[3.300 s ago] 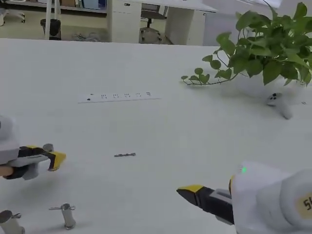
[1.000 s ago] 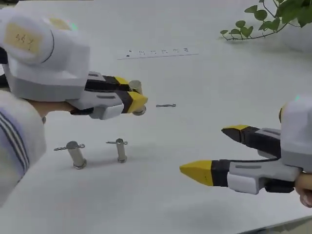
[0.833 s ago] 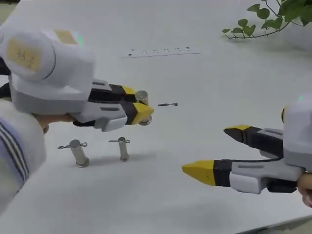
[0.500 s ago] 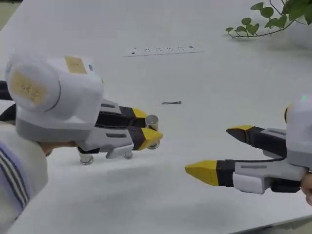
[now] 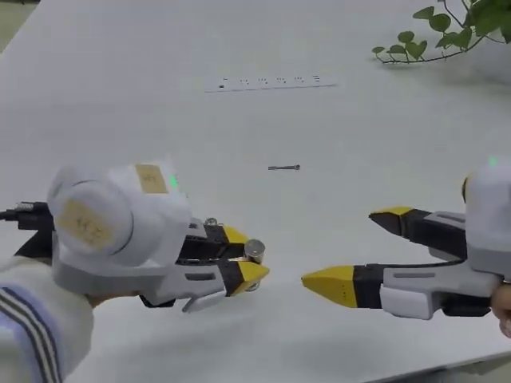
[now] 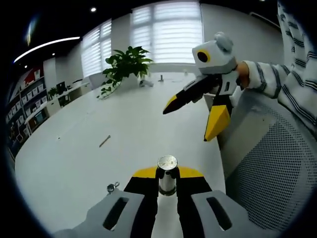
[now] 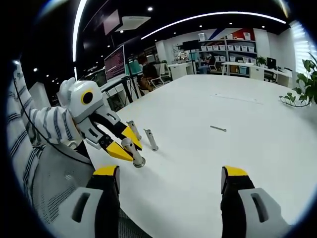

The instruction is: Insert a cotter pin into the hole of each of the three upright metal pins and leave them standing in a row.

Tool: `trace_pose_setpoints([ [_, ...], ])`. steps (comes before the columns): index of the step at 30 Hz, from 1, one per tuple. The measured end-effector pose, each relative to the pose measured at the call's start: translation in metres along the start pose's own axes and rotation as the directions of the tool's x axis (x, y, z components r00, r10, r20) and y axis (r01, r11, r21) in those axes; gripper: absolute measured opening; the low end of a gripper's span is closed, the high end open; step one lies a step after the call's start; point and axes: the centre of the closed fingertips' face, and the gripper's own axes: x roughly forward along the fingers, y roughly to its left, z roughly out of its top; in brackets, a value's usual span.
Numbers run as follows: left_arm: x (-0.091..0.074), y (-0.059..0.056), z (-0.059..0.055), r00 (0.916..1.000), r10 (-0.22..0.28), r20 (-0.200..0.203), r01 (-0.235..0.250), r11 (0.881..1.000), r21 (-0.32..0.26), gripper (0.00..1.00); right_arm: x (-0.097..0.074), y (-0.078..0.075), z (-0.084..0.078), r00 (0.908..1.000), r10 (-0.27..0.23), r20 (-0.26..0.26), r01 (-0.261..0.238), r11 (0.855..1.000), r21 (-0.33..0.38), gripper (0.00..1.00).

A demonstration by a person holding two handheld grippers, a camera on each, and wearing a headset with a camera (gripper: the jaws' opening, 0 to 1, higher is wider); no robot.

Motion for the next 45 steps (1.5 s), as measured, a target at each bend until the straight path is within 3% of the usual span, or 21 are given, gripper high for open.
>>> trace_pose_setpoints([
  [10,0.007,-0.001,-0.01,0.9998,0.008,-0.021,-0.008,1.0,0.021,0.09,-0.003,-0.002,-0.003,0.9998,-0.018,-0.002,0.018,1.0,0.0,0.82],
  [27,0.012,-0.003,-0.014,0.9997,-0.004,-0.023,0.004,1.0,-0.008,0.09,-0.002,-0.007,-0.006,0.9995,-0.03,-0.006,0.03,1.0,0.006,0.82],
  [38,0.013,-0.005,-0.019,0.9989,0.002,-0.047,-0.001,1.0,0.017,0.09,-0.002,-0.006,-0.006,0.9996,-0.026,-0.01,0.026,1.0,0.01,0.82],
  [41,0.011,-0.004,-0.016,0.9998,0.001,-0.022,-0.001,1.0,-0.026,0.09,-0.001,-0.006,-0.007,0.9996,-0.024,-0.014,0.024,1.0,0.01,0.82],
  [45,0.011,-0.003,-0.013,0.9999,0.005,-0.009,-0.006,1.0,-0.016,0.09,-0.001,-0.004,-0.007,0.9997,-0.02,-0.014,0.02,1.0,0.009,0.82],
])
